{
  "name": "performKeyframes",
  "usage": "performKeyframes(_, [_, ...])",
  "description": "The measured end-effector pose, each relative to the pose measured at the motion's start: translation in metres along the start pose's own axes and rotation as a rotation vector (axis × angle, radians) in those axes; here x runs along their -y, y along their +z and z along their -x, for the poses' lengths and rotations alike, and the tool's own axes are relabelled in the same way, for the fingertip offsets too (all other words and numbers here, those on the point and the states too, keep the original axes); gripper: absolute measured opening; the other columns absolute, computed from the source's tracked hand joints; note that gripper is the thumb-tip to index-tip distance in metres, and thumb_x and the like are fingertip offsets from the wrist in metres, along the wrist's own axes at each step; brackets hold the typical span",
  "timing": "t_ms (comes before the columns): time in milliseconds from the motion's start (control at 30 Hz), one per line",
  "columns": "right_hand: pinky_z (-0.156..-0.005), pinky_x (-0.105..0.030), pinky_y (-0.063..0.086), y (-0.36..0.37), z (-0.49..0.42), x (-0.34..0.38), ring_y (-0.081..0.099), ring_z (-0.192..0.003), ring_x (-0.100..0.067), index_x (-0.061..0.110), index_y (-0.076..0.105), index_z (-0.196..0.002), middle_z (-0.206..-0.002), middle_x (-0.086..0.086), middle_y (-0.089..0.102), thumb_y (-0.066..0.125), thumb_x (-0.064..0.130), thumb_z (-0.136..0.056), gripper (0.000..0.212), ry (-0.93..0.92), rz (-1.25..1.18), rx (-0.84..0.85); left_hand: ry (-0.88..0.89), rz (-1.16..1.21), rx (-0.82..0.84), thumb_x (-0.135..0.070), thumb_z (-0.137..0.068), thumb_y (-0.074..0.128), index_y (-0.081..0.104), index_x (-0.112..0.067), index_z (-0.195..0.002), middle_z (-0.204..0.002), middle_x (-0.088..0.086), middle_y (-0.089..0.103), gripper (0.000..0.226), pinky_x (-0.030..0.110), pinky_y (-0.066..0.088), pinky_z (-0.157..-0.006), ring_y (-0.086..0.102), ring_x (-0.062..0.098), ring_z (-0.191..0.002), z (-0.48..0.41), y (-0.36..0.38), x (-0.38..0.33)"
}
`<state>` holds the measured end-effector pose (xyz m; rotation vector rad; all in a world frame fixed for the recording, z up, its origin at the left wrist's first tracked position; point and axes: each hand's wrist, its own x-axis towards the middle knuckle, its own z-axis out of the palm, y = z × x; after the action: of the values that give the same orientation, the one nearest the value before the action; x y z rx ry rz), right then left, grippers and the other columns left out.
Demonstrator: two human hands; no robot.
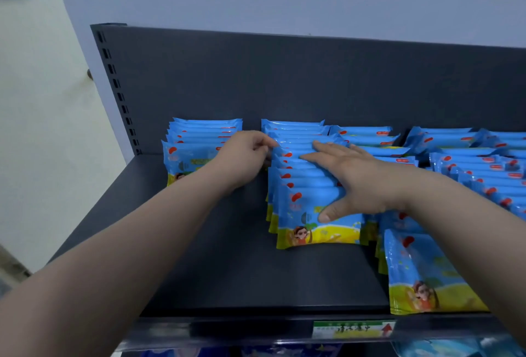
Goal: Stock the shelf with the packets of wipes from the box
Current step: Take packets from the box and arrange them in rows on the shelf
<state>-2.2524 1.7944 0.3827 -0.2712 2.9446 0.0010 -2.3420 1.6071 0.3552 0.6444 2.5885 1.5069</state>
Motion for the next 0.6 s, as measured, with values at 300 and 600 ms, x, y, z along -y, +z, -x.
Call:
performKeyframes(300, [-0.118, -0.034, -0.005, 0.007, 0.003, 0.003, -0.019, -0.143, -0.012, 0.032, -0.018, -0.146, -0.156, 0.000, -0.021, 0.068, 0.059, -0.071, 0.118, 0.001, -0.015, -0.031, -0.065, 0.179, 0.429, -0.025, -0.078, 0.074, -0.016, -0.036, -0.144, -0.122, -0.032, 0.038, 0.112, -0.003, 0.040, -0.067, 0.046, -0.021, -0.097, 0.046, 0.010, -0.002])
performKeyframes(600, [-0.119, -0.036, 0.009, 0.003, 0.004, -0.011, -0.006, -0.146, -0.021, 0.036, -0.017, -0.146, -0.159, 0.001, -0.010, 0.076, 0.068, -0.053, 0.135, 0.074, -0.076, -0.047, -0.019, 0.167, 0.388, -0.008, -0.076, 0.076, -0.031, -0.042, -0.129, -0.116, -0.039, 0.030, 0.124, -0.003, 0.039, -0.070, 0.042, -0.036, -0.083, 0.047, 0.028, 0.013])
